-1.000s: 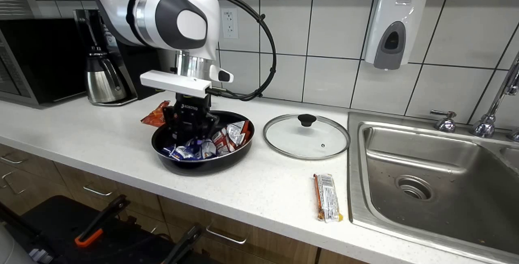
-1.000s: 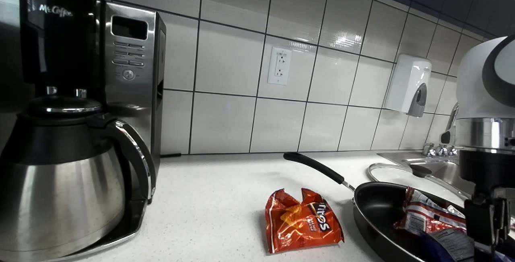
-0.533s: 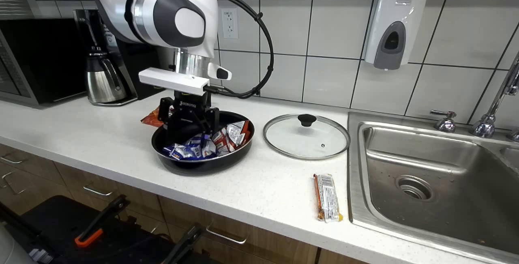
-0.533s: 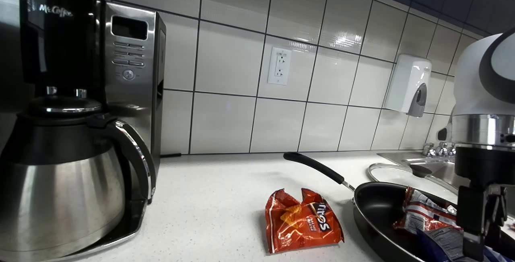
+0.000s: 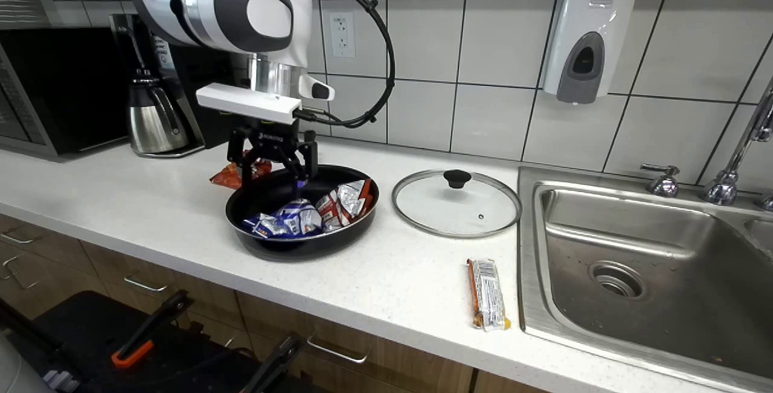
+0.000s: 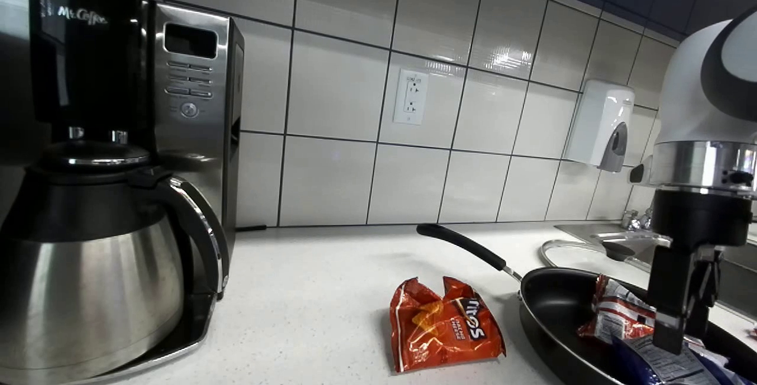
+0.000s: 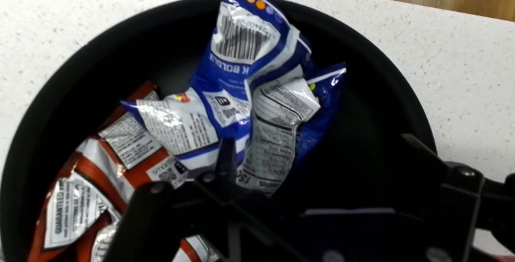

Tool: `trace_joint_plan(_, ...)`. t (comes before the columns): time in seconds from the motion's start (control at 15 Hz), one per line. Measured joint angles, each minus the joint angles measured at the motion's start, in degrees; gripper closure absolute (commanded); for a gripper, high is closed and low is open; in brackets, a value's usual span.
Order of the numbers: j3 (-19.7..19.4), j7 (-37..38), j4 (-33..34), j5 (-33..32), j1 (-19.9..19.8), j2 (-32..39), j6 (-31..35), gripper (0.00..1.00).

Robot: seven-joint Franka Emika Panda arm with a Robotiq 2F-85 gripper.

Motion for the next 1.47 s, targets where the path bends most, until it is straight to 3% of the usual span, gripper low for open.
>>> trace_joint_plan(0.8,5.00,8.60,8.75,0.23,5.56,0.58,-1.13,0.00)
trace_joint_plan(1.47,7.25,20.86,22.08,0.23,8.15,14.72,-1.31,0.00)
